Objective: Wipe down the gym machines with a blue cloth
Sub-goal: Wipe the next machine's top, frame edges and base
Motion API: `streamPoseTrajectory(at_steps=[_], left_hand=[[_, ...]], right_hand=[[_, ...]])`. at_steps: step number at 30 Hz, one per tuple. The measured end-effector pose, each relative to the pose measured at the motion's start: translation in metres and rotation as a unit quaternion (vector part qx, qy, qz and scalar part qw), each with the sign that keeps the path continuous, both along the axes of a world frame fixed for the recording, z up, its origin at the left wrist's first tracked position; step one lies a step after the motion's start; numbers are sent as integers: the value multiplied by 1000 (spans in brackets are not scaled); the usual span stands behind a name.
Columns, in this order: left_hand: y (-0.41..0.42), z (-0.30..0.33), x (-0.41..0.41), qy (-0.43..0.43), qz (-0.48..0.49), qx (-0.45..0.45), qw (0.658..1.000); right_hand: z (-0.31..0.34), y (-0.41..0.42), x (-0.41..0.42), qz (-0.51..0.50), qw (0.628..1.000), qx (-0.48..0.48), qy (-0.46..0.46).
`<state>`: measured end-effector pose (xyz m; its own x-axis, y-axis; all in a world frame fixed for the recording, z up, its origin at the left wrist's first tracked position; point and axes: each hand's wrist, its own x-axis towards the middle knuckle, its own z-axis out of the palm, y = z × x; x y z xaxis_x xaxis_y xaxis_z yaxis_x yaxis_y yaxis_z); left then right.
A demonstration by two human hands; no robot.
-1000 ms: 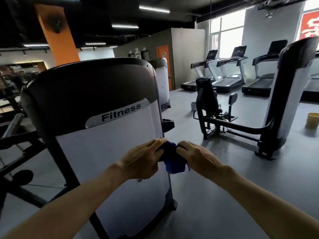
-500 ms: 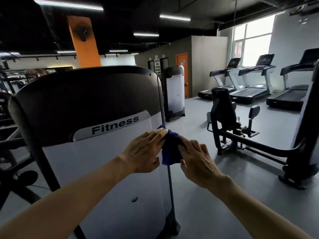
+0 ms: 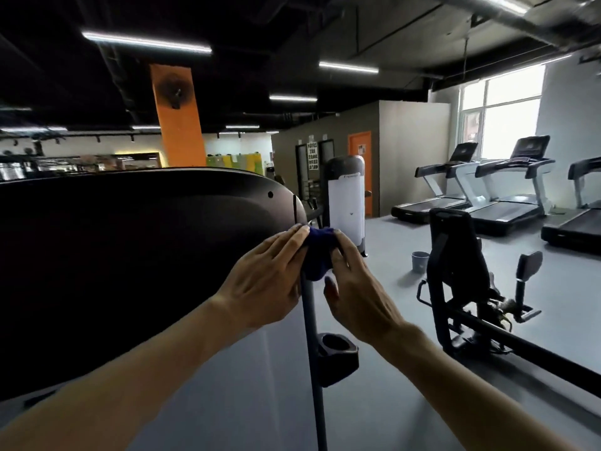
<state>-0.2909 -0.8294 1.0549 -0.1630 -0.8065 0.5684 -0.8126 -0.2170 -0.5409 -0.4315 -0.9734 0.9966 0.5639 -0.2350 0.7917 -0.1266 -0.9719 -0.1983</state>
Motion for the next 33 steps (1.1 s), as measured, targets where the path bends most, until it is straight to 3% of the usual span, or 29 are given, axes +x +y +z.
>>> streamPoseTrajectory(at_steps=[4,13,20,28,33], left_hand=[[-43,11,23,-25,64,10,998],[-76,-5,28,-63,249,51,965],[-79,13,-13,-31,366,100,925],[-96,29,-36,-39,413,117,902],[-111,54,-21,-76,431,66,897]], right_hand=[[16,-55,43,32,999,-7,-18],[17,-118,120,220,973,37,-52],[21,-115,150,326,923,171,-110],[3,-132,145,332,903,252,-105],[24,-137,143,327,911,213,-131]])
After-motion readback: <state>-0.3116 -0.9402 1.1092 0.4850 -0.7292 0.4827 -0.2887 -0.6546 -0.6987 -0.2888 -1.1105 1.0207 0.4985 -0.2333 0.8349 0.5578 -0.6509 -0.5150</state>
